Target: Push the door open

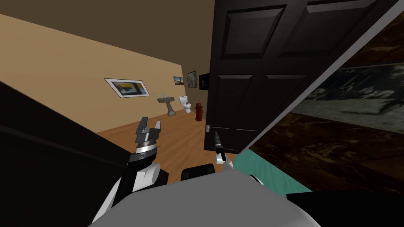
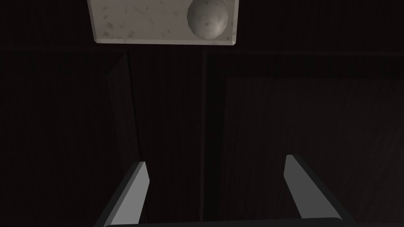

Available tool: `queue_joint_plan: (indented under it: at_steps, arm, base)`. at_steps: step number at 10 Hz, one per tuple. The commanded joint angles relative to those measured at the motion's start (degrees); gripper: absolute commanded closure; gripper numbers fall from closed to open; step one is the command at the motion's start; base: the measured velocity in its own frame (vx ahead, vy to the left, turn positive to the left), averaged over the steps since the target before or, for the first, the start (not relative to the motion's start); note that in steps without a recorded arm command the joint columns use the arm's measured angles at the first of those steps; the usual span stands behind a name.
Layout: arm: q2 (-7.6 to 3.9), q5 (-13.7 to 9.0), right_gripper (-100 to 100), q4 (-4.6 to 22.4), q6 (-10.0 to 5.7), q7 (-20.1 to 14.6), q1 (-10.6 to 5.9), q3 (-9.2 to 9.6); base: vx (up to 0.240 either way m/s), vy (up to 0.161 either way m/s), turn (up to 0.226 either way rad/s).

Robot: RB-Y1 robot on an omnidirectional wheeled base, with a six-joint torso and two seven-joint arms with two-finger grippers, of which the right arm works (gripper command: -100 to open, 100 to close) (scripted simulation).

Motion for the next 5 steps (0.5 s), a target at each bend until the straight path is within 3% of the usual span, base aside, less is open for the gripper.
queue_joint_plan:
  at_steps: [1,5]
  arm:
    - [0.39,-0.6,-100,-0.5,0.07,0.3,0.35,1.88]
    - [2.14,-2.0,-100,-2.3,0.69,1.0,1.53,6.03]
  base:
    - [-0.035,0.008,-0.133]
    - [-0.046,0.024,-0.144]
